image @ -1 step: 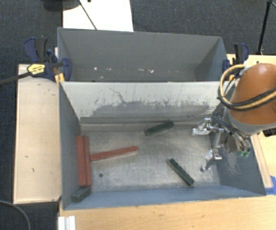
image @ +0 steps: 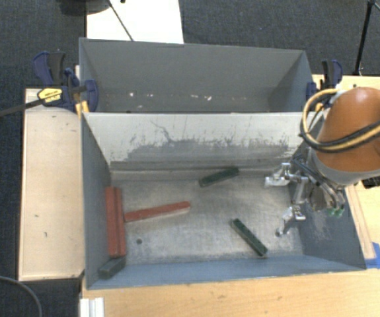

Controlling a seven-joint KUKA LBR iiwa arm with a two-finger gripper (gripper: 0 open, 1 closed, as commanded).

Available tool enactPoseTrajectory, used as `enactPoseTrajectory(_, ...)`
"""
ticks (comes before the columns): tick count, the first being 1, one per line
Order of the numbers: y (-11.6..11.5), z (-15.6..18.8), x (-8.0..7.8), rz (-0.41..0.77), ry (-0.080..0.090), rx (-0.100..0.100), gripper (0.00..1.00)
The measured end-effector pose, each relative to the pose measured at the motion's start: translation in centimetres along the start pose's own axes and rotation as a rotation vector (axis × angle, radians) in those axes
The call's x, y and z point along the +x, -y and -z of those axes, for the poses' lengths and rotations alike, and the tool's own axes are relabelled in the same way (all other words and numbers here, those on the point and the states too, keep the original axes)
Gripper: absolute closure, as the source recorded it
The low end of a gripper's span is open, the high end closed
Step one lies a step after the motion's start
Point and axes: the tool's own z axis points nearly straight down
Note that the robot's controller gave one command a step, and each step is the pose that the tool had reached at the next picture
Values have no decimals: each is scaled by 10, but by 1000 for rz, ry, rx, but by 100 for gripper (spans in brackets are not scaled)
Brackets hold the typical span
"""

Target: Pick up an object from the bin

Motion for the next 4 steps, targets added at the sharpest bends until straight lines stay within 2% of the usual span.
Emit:
enactPoseTrajectory(1, -6, -42, 1, 43, 8, 2, 0)
enactPoseTrajectory(2, -9, -57, 5, 61, 5, 1, 0)
enactPoseTrajectory(3, -39, -91, 20, 275, 7, 4, 100)
enactPoseTrajectory(4, -42, -91, 16, 279, 28, 2, 0)
